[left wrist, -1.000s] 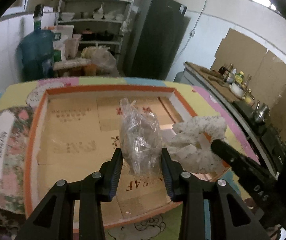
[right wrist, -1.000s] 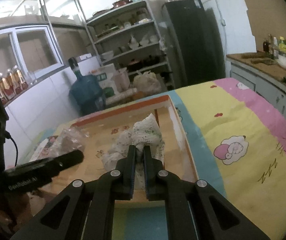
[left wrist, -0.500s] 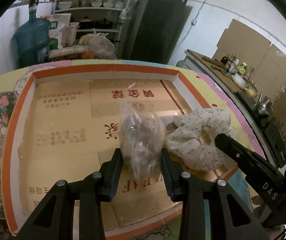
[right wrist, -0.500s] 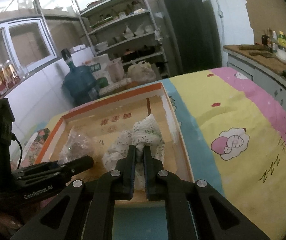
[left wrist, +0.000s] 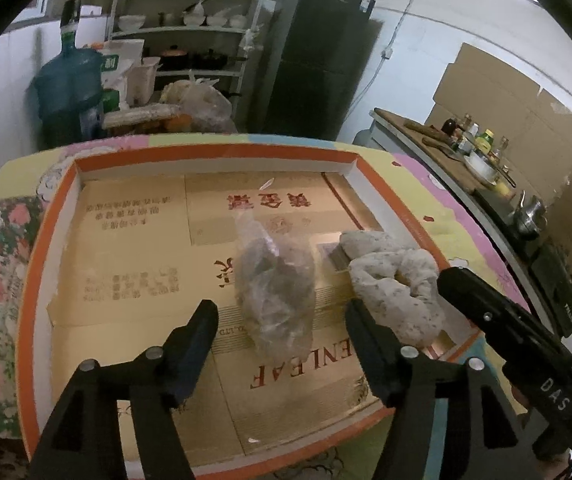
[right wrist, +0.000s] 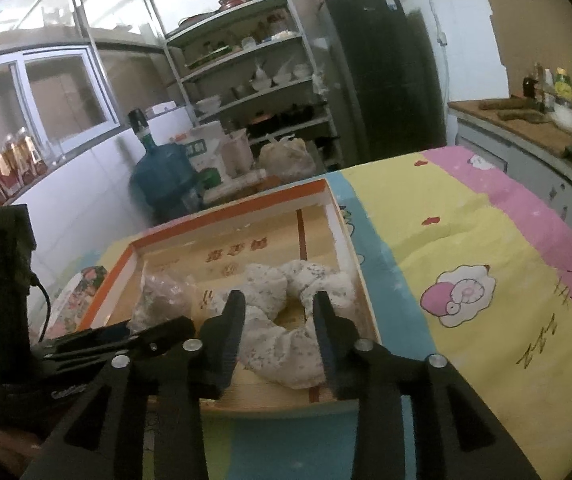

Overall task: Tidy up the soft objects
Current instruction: 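Open both grippers to drop the bag and scrunchie into the tray, then withdraw both grippers from the tray back toward the pile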

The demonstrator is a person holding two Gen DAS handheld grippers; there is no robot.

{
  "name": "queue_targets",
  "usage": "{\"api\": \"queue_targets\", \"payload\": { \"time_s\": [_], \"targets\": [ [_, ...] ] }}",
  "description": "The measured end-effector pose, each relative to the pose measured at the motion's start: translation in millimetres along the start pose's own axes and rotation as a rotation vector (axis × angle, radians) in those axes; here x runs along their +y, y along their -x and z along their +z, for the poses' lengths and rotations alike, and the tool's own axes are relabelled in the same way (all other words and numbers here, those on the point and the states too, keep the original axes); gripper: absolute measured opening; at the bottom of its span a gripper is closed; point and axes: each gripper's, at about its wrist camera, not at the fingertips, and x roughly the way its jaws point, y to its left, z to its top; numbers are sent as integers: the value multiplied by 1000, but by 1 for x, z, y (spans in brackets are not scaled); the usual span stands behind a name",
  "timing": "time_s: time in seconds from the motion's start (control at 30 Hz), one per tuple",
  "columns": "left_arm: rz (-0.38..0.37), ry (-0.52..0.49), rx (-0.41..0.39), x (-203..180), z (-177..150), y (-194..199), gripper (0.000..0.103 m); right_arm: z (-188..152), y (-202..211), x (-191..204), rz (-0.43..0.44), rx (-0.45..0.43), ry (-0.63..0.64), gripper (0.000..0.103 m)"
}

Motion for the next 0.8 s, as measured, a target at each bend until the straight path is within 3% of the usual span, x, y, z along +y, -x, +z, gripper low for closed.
{"api": "queue_targets", "payload": {
  "time_s": [0.13, 0.2, 0.4, 0.57, 0.67, 0.8],
  "targets": [
    [18, -39, -38, -5, 1, 12, 71, -1, 8, -1, -4, -19, -9, 38],
    [24, -55, -65, -8, 1, 19, 82, -1, 13, -1, -5, -32, -14, 38],
    [91, -168, -175, -23, -1, 51, 94, -4, 40, 7, -10, -91, -24, 40],
    [141, -241, -209, -31, -12, 79, 95, -11, 74, 23, -44, -170, -21, 45],
    [173, -260, -298, -33, -21, 101, 94, -19, 97, 37, -73, -229, -2, 46],
    [138, -240, -352, -27, -32, 128, 88, -32, 124, 54, -92, -287, 4, 52]
  ]
}}
